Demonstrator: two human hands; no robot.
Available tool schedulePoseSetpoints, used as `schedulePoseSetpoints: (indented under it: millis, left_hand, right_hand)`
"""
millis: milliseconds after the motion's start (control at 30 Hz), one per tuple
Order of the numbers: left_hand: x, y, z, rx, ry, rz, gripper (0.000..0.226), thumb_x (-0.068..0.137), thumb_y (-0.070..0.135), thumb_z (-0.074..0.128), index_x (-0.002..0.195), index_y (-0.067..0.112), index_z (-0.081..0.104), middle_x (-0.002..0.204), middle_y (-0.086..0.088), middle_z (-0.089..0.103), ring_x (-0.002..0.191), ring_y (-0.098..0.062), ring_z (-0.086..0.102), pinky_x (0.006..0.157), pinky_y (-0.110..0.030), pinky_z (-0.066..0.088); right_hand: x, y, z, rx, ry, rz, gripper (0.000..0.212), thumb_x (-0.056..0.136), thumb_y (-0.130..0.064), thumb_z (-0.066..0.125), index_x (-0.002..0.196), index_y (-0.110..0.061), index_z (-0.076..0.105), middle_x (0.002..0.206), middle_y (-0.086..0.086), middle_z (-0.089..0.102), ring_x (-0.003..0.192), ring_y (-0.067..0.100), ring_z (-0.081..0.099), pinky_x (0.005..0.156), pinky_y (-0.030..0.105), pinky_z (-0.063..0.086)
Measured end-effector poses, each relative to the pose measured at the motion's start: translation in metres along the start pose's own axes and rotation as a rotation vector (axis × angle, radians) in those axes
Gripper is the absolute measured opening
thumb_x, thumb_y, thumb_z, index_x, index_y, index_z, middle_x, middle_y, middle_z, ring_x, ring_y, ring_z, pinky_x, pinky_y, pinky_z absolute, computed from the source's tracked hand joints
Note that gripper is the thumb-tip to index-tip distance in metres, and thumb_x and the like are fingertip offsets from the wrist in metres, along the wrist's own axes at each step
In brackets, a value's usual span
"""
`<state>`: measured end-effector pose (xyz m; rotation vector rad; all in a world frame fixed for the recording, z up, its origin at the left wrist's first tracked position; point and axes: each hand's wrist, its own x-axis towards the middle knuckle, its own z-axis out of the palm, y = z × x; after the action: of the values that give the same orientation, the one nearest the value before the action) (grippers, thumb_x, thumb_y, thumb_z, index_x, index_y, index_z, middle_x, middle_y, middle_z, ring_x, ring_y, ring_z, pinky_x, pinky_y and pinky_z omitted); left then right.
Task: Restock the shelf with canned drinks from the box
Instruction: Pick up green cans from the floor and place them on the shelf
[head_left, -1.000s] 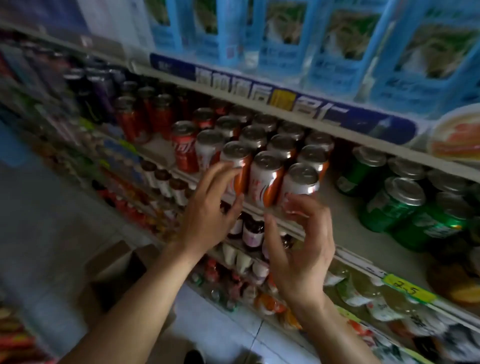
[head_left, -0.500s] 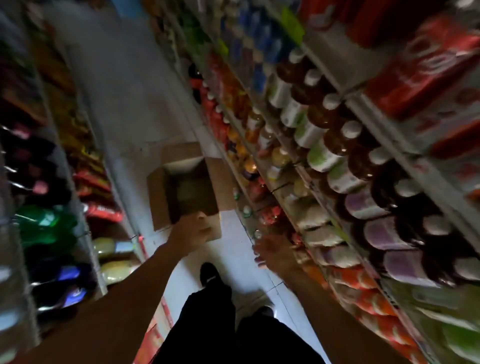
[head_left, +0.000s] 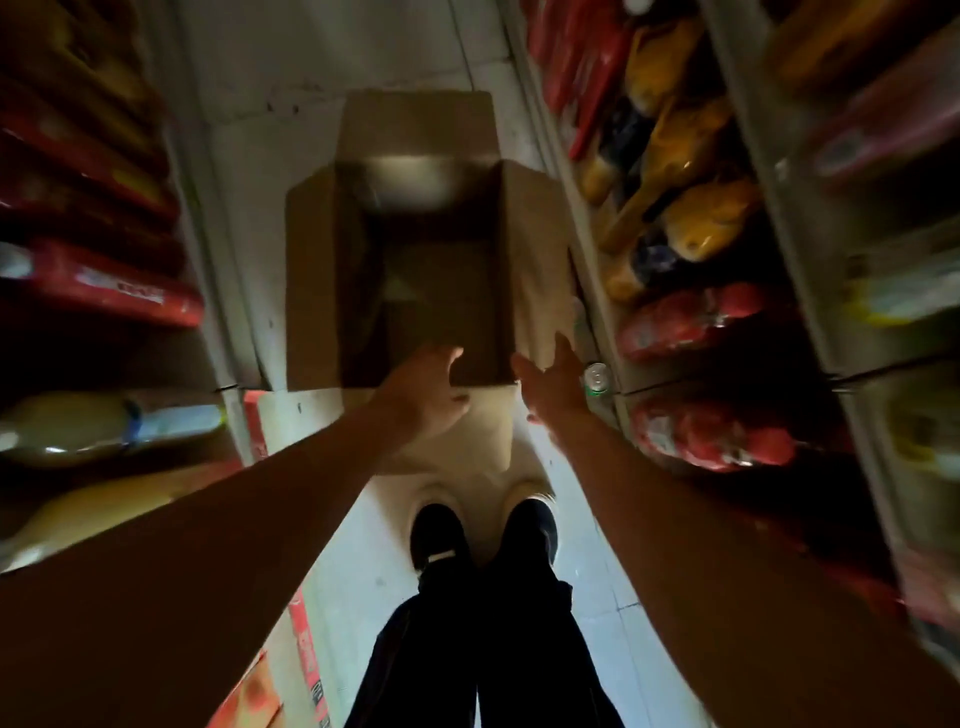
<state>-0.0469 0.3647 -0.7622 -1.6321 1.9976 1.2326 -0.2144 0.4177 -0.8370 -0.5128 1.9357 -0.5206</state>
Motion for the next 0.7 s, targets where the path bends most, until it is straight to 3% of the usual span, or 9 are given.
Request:
schedulePoseSetpoints:
  millis: [67, 133, 233, 300, 500, 633, 700]
  left_hand:
    - [0.027, -0.008, 0.014, 0.025, 0.028, 0.000, 0.069, 0.090, 0.036, 0.065, 0.149, 0.018, 0.035, 0.150, -0.010, 0.040, 0.138, -0.026, 0.039, 0.115, -0.035, 0.033]
    - [0.048, -0.021, 0.036, 0.028, 0.013, -0.030, 0.064, 0.091, 0.043, 0.062, 0.146, 0.020, 0.040, 0.145, -0.009, 0.047, 0.134, -0.026, 0.045, 0.111, -0.035, 0.037]
    - [0.051, -0.036, 0.065, 0.262, 0.011, 0.006, 0.050, 0.092, 0.059, 0.040, 0.128, 0.027, 0.056, 0.125, -0.006, 0.062, 0.116, -0.029, 0.056, 0.099, -0.041, 0.044]
    - [0.048, -0.050, 0.074, 0.417, 0.097, 0.034, 0.049, 0.092, 0.058, 0.031, 0.118, 0.026, 0.058, 0.119, -0.005, 0.061, 0.111, -0.031, 0.055, 0.096, -0.042, 0.040]
    - [0.047, -0.082, 0.058, 0.374, 0.131, 0.015, 0.050, 0.095, 0.050, 0.028, 0.119, 0.016, 0.056, 0.118, -0.013, 0.058, 0.109, -0.038, 0.054, 0.089, -0.044, 0.042]
    - [0.049, -0.086, 0.052, 0.337, 0.143, -0.006, 0.040, 0.098, 0.041, 0.039, 0.115, 0.010, 0.059, 0.105, -0.019, 0.064, 0.099, -0.042, 0.060, 0.084, -0.045, 0.050]
    - [0.051, -0.080, 0.052, 0.304, 0.141, -0.021, 0.052, 0.095, 0.047, 0.031, 0.112, 0.008, 0.060, 0.100, -0.020, 0.064, 0.097, -0.042, 0.060, 0.081, -0.046, 0.050]
  right_hand:
    - [0.003, -0.025, 0.004, -0.057, -0.043, 0.016, 0.072, 0.085, -0.045, 0.056, 0.149, -0.023, 0.030, 0.146, 0.013, 0.044, 0.127, 0.036, 0.050, 0.103, 0.051, 0.046]
    - [0.020, -0.022, 0.017, -0.156, -0.044, -0.027, 0.054, 0.097, -0.027, 0.049, 0.149, -0.021, 0.034, 0.141, 0.015, 0.051, 0.125, 0.035, 0.052, 0.102, 0.038, 0.044]
    - [0.021, -0.010, 0.039, -0.191, -0.088, -0.123, 0.050, 0.100, -0.016, 0.045, 0.148, -0.023, 0.037, 0.137, 0.013, 0.057, 0.123, 0.034, 0.055, 0.097, 0.036, 0.044]
    - [0.022, -0.010, 0.053, -0.161, -0.145, -0.173, 0.049, 0.101, -0.016, 0.044, 0.150, -0.019, 0.035, 0.141, 0.012, 0.054, 0.130, 0.032, 0.051, 0.105, 0.037, 0.041]
    - [0.026, -0.028, 0.091, -0.171, -0.223, -0.204, 0.053, 0.101, -0.016, 0.049, 0.151, -0.014, 0.033, 0.147, 0.012, 0.049, 0.134, 0.028, 0.045, 0.106, 0.030, 0.031]
    - [0.027, -0.031, 0.106, -0.172, -0.195, -0.224, 0.052, 0.098, -0.025, 0.055, 0.147, -0.018, 0.040, 0.139, 0.011, 0.056, 0.129, 0.032, 0.051, 0.108, 0.044, 0.038]
    - [0.026, -0.030, 0.103, -0.192, -0.164, -0.202, 0.056, 0.097, -0.035, 0.056, 0.147, -0.018, 0.040, 0.143, 0.010, 0.053, 0.132, 0.031, 0.048, 0.110, 0.047, 0.037]
